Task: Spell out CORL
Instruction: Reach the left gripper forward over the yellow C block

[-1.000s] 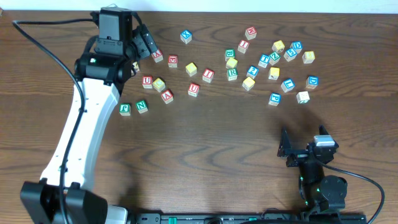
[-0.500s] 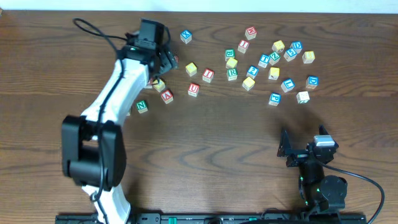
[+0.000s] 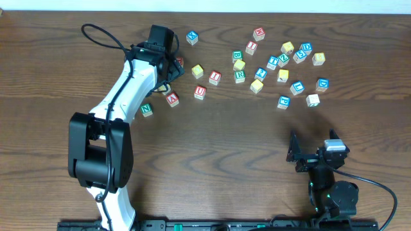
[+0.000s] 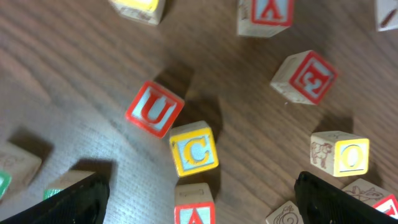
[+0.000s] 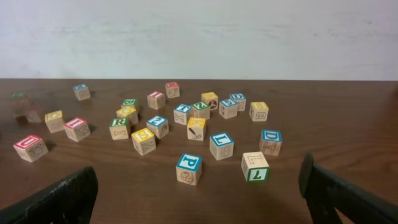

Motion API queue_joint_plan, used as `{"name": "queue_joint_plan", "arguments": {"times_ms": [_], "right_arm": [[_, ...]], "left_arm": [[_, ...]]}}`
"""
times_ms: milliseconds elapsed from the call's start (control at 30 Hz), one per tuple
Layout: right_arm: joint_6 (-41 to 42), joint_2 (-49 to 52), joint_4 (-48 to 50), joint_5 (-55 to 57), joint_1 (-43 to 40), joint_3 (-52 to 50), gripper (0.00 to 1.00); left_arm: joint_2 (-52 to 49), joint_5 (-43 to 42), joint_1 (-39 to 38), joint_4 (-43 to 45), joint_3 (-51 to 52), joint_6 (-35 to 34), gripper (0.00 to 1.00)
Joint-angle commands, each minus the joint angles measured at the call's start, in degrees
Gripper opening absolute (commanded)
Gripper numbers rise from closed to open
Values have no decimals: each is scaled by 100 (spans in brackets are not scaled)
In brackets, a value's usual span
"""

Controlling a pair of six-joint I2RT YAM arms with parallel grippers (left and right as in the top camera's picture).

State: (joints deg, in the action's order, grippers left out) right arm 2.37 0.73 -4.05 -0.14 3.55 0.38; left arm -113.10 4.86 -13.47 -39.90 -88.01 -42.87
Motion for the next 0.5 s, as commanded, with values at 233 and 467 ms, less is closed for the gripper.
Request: {"name": "queue_joint_plan", "arguments": {"times_ms": [233,467], "right_arm": [[37,-24,-26,44,-42,-4,99],[37,-24,-26,44,-42,-4,99]], "left_arm": [[-9,70,-310,-164,-138,-726,94],[-243,74,-332,-155,-138,-807,94]]}}
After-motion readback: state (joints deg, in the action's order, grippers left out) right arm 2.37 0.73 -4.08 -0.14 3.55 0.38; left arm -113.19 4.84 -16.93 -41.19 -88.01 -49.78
